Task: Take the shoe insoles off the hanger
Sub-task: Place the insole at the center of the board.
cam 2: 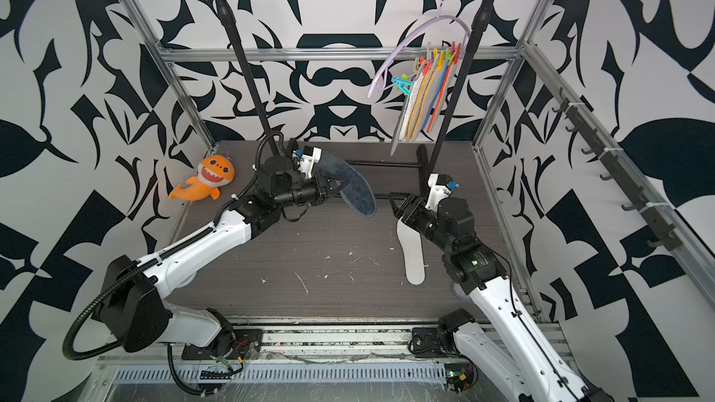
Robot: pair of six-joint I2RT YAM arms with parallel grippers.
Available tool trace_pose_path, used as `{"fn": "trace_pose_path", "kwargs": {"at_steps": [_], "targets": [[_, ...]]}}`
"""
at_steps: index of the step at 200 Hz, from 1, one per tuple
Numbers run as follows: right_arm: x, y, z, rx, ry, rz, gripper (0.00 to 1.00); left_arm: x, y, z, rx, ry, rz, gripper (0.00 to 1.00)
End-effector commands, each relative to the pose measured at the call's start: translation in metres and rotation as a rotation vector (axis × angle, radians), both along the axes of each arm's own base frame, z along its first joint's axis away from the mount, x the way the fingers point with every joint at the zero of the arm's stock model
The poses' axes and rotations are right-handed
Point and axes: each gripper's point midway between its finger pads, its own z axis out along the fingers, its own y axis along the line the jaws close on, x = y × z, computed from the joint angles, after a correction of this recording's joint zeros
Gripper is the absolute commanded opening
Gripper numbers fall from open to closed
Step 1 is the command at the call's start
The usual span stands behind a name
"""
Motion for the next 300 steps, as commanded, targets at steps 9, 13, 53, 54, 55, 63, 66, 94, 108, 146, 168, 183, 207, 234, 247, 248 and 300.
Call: {"fn": "trace_pose_path", "kwargs": {"at_steps": [9, 13, 53, 54, 55, 63, 66, 94, 108, 146, 168, 183, 207, 234, 247, 248, 300], "targets": [[-0.006, -0.031, -0.015, -0.195, 0.054, -0.086, 0.76, -0.037, 0.009, -0.071, 0.253, 0.113, -0.177, 0.00], [-0.007, -0.033, -0.017, -0.205, 0.062, -0.091, 0.76, -0.040, 0.008, -0.074, 0.258, 0.119, -0.193, 0.00], [-0.010, -0.044, -0.032, -0.257, 0.130, -0.101, 0.75, -0.079, -0.011, -0.114, 0.335, 0.164, -0.335, 0.00], [-0.010, -0.044, -0.032, -0.257, 0.130, -0.101, 0.75, -0.080, -0.012, -0.115, 0.337, 0.165, -0.339, 0.00], [-0.010, -0.044, -0.032, -0.256, 0.132, -0.100, 0.75, -0.081, -0.012, -0.117, 0.340, 0.168, -0.343, 0.00], [-0.010, -0.043, -0.034, -0.250, 0.139, -0.092, 0.73, -0.091, -0.020, -0.127, 0.357, 0.184, -0.375, 0.00], [-0.010, -0.043, -0.035, -0.247, 0.141, -0.088, 0.72, -0.094, -0.023, -0.131, 0.363, 0.188, -0.387, 0.00], [-0.009, -0.040, -0.040, -0.206, 0.153, -0.071, 0.68, -0.115, -0.049, -0.161, 0.387, 0.237, -0.479, 0.00], [-0.009, -0.038, -0.043, -0.191, 0.165, -0.062, 0.67, -0.121, -0.059, -0.171, 0.383, 0.253, -0.508, 0.00], [-0.010, -0.039, -0.046, -0.180, 0.173, -0.057, 0.65, -0.122, -0.072, -0.194, 0.381, 0.290, -0.522, 0.00], [-0.009, -0.039, -0.046, -0.169, 0.173, -0.057, 0.65, -0.119, -0.077, -0.208, 0.379, 0.316, -0.519, 0.00], [-0.009, -0.038, -0.048, -0.162, 0.177, -0.053, 0.64, -0.117, -0.080, -0.218, 0.380, 0.340, -0.507, 0.00], [-0.009, -0.038, -0.049, -0.155, 0.180, -0.051, 0.63, -0.113, -0.084, -0.232, 0.389, 0.370, -0.492, 0.02], [-0.009, -0.039, -0.049, -0.150, 0.181, -0.053, 0.63, -0.107, -0.083, -0.249, 0.416, 0.416, -0.461, 0.04], [-0.009, -0.039, -0.048, -0.147, 0.180, -0.052, 0.63, -0.104, -0.082, -0.256, 0.425, 0.434, -0.446, 0.06], [-0.009, -0.039, -0.048, -0.147, 0.180, -0.052, 0.63, -0.104, -0.082, -0.256, 0.426, 0.435, -0.443, 0.06], [-0.008, -0.039, -0.052, -0.123, 0.188, -0.048, 0.63, -0.095, -0.090, -0.260, 0.425, 0.439, -0.430, 0.10]]}}
